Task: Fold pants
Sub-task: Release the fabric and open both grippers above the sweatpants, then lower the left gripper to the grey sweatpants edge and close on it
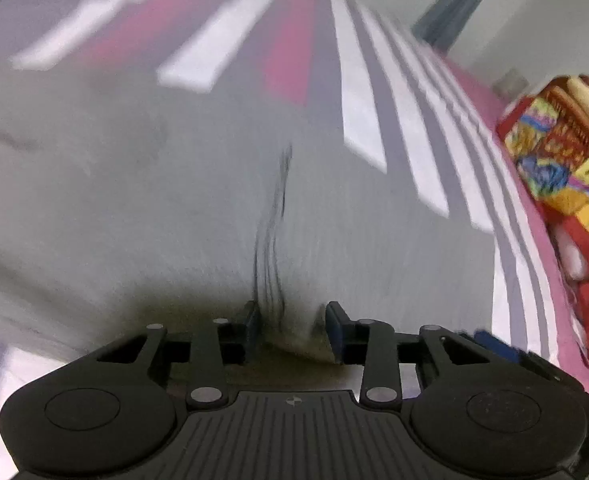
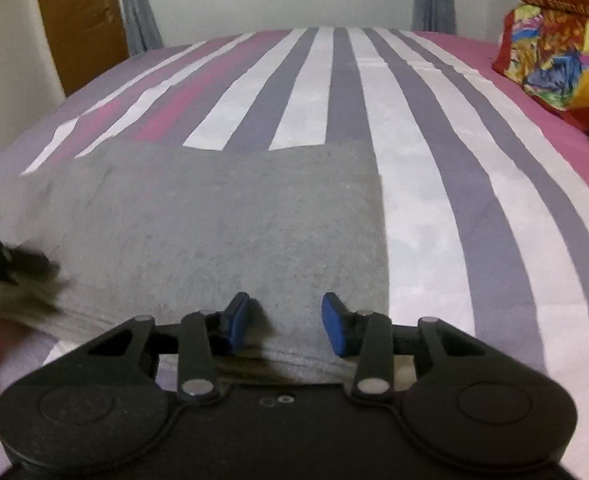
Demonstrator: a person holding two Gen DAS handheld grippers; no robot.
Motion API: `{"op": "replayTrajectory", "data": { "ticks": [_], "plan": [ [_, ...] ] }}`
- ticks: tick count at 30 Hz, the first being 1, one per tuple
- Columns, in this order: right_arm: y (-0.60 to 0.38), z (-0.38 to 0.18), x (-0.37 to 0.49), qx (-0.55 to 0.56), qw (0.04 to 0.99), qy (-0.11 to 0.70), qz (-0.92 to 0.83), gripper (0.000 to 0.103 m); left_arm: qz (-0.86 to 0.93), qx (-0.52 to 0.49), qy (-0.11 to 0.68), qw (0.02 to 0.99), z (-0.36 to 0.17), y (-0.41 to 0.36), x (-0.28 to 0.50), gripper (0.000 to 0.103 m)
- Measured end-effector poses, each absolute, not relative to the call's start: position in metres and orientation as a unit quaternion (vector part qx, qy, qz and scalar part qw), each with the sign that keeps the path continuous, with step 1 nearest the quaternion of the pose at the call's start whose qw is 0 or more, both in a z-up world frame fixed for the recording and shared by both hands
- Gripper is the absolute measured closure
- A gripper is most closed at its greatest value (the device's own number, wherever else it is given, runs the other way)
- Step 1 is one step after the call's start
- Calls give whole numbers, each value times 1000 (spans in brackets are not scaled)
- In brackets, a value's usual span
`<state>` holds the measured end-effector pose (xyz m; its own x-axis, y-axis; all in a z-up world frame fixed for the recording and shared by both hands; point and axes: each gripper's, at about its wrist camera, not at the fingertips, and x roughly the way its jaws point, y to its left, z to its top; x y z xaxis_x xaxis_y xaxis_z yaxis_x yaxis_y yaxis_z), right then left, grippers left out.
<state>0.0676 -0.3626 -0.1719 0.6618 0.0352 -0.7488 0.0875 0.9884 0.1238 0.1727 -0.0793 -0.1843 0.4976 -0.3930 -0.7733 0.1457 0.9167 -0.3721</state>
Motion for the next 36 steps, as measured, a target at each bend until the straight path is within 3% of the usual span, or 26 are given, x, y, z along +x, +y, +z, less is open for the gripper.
{"op": "replayTrajectory", "data": {
  "ticks": [2,4,9,13,29,36],
  "plan": [
    [-366,-161,69,96,913,395,-8,61,-161,-119,455,868,-170,-79,172,63],
    [-362,-154,76,103,917,385,-12,61,-168,-117,455,867,-165,-83,180,50],
    [-337,-160,95,96,914,393,1,60,-170,-74,482,857,-188,-110,195,42],
    [-320,-183,92,60,914,401,-2,58,-163,-19,484,859,-217,-114,189,20],
    [-319,-176,68,97,908,408,-14,56,-160,-13,455,876,-197,-62,135,19],
    [-306,-159,69,112,908,403,-19,56,-117,-67,450,883,-187,-3,129,19]
  ]
}}
